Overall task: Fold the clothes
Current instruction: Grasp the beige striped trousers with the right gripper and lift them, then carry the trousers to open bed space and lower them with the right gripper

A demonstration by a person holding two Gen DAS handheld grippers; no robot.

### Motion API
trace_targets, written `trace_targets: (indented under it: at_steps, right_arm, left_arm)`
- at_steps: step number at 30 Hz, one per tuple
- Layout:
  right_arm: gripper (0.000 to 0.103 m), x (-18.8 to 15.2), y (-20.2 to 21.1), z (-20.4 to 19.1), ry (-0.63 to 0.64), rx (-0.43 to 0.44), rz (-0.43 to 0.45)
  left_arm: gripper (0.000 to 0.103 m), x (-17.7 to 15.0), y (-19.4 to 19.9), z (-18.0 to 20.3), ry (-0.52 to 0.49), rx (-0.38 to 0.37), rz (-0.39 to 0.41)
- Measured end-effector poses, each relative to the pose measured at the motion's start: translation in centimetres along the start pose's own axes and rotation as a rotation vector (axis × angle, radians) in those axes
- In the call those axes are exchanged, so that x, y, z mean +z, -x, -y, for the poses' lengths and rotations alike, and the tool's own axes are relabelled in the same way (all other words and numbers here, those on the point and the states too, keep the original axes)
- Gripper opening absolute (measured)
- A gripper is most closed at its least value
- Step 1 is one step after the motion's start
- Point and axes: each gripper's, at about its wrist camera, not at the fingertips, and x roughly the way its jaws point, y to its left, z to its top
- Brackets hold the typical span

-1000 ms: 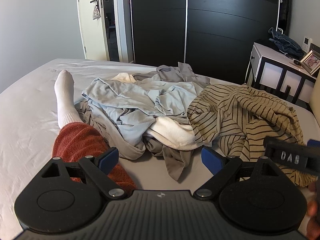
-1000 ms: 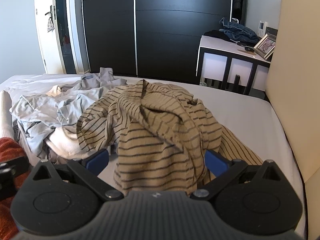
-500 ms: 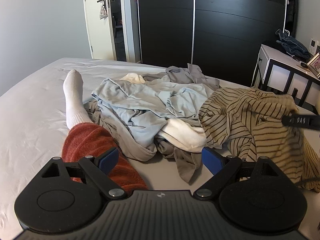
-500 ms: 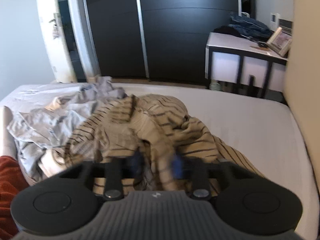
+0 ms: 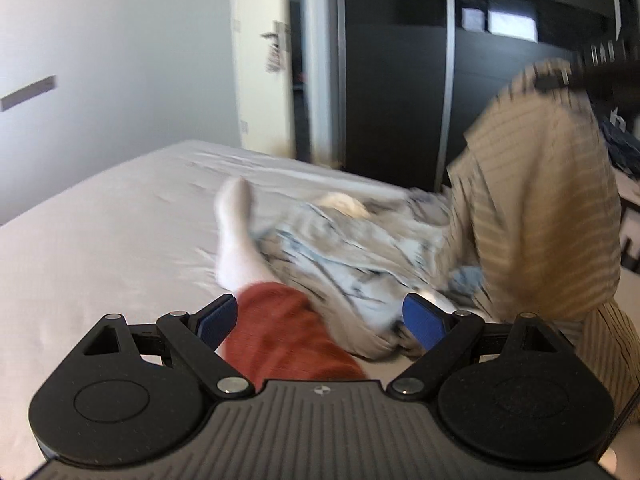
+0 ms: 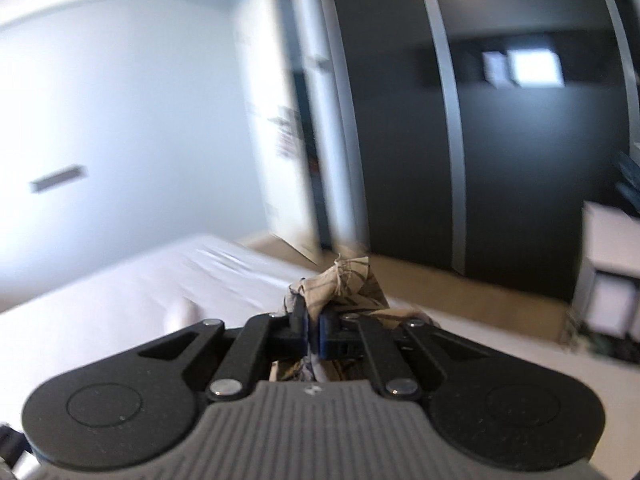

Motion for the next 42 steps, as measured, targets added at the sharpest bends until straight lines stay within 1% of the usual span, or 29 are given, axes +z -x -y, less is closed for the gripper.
trace_targets:
  at_steps: [2, 5, 8, 12, 15, 18, 20, 21, 23, 25, 27, 28, 29, 30, 31, 32, 33, 35, 37, 39, 42]
  right_arm:
    - [0.006, 2.2, -0.1, -2.9, 0.022, 0.095, 0.037]
    - [0.006, 4.2, -0.4, -7.7, 0.039, 0.254, 0.035]
    - [0.006, 3.9, -1.3, -13.5, 0.073, 0.403, -0.005]
    - [0.006, 1.0, -3.0, -21.1, 0.099, 0.57, -0.083]
    - [0.006, -2.4, -3.9, -26.7, 0.124, 0.692, -0.167]
    - [0.006, -6.0, -4.2, -32.1, 0.161, 0.8, -0.259]
    - [0.006, -8.4, -3.9, -35.4, 0.181, 0.854, -0.32]
    - [0.006, -9.7, -4.2, -36.7, 0.19, 0.88, -0.354]
    - [0.006, -12.0, -5.1, -38.8, 0.206, 0.917, -0.408]
    - [0.007, -14.4, -4.7, -41.1, 0.236, 0.943, -0.445]
    - [0.01, -16.8, -4.2, -42.9, 0.265, 0.961, -0.481]
    - [0.015, -18.0, -4.3, -43.5, 0.278, 0.962, -0.508]
    - [0.016, -19.2, -4.4, -44.0, 0.292, 0.963, -0.536]
    - [0.02, -20.1, -4.7, -44.5, 0.302, 0.963, -0.562]
    - [0.025, -20.8, -4.8, -44.8, 0.311, 0.955, -0.582]
    - [0.038, -21.5, -5.0, -45.0, 0.32, 0.947, -0.601]
    - [0.044, -21.7, -5.2, -45.0, 0.327, 0.936, -0.609]
    - [0.049, -22.1, -6.0, -44.9, 0.344, 0.916, -0.623]
    - [0.059, -22.1, -6.3, -44.6, 0.36, 0.902, -0.627]
    - [0.063, -21.9, -6.4, -43.6, 0.378, 0.893, -0.615]
    - [0.07, -22.0, -6.6, -42.3, 0.398, 0.875, -0.602]
  left_arm:
    - [0.103, 0.4, 1.2, -2.0, 0.024, 0.044, 0.022]
    - [0.103, 0.6, 3.6, -5.5, 0.049, 0.129, 0.053]
    - [0.103, -0.2, 6.3, -9.4, 0.076, 0.235, 0.07]
    - [0.103, -2.9, 10.0, -14.6, 0.138, 0.393, 0.061]
    - [0.103, -5.8, 12.5, -18.0, 0.205, 0.506, 0.037]
    - [0.103, -9.2, 14.2, -21.1, 0.276, 0.597, -0.002]
    - [0.103, -11.4, 15.0, -23.0, 0.331, 0.652, -0.02]
    - [0.103, -12.3, 15.3, -24.0, 0.36, 0.666, -0.026]
    - [0.103, -13.9, 15.7, -25.7, 0.411, 0.677, -0.036]
    - [0.103, -15.3, 16.0, -27.3, 0.456, 0.683, -0.048]
    - [0.103, -16.4, 15.8, -28.2, 0.482, 0.673, -0.062]
    - [0.103, -16.7, 15.7, -28.5, 0.491, 0.664, -0.067]
    - [0.103, -17.2, 15.5, -28.7, 0.498, 0.652, -0.071]
    - [0.103, -17.5, 15.1, -29.0, 0.504, 0.641, -0.074]
    - [0.103, -17.7, 14.8, -29.4, 0.51, 0.631, -0.076]
    - [0.103, -18.2, 14.9, -28.9, 0.516, 0.622, -0.078]
    - [0.103, -18.6, 14.8, -28.5, 0.524, 0.611, -0.081]
    - [0.103, -19.3, 14.2, -28.7, 0.543, 0.582, -0.088]
    - [0.103, -19.9, 13.4, -28.8, 0.554, 0.564, -0.098]
    - [0.103, -20.4, 12.7, -28.7, 0.558, 0.556, -0.108]
    - [0.103, -21.5, 11.6, -29.7, 0.577, 0.549, -0.119]
